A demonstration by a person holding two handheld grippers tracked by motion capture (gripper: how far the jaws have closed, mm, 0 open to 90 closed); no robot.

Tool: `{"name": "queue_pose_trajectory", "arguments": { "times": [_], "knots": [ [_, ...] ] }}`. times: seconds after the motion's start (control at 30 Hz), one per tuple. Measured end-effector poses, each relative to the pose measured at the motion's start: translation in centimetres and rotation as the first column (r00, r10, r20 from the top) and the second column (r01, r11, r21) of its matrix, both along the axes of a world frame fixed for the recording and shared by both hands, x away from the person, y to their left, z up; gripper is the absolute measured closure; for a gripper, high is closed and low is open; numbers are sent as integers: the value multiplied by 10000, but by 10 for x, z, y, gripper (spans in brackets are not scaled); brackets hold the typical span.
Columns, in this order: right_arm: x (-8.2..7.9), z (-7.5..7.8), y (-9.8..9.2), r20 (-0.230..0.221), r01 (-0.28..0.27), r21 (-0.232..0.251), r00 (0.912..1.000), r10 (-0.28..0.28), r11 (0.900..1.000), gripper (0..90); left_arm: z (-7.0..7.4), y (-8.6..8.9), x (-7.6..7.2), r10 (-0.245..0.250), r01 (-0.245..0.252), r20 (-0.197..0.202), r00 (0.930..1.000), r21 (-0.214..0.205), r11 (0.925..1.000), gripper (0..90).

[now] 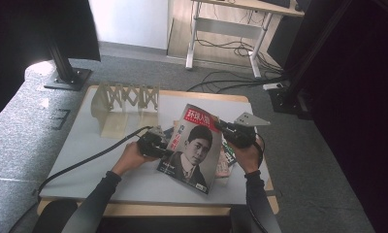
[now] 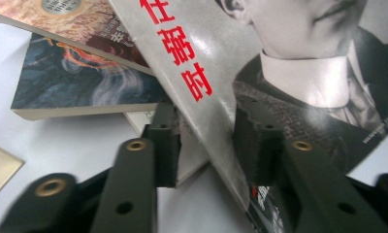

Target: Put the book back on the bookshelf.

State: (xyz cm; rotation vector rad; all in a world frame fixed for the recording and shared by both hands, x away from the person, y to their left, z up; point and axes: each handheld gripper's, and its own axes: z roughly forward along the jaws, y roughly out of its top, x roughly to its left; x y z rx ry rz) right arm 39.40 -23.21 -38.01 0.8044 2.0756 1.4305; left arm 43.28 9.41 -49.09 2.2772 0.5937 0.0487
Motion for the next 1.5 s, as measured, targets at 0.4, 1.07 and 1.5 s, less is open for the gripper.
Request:
{"name": "queue_pose_trajectory", "arguments": {
  "times": [0.4, 1.07, 1.5],
  "knots": [
    [3, -3, -11, -207, 160, 205, 9997, -156, 9997, 816, 13, 5, -14, -220, 218, 173, 9996, 106, 9997, 786],
    [7, 4, -18, -510, 54, 679, 9987, -19, 9977, 843, 22, 24, -33, -562, 562, 2, 9984, -317, 9979, 827],
    [8, 35, -15, 276, 155, 727, 9995, -176, 9972, 847, 41, 27, -31, -19, 120, 950, 9955, -1064, 9942, 840]
  ]
}}
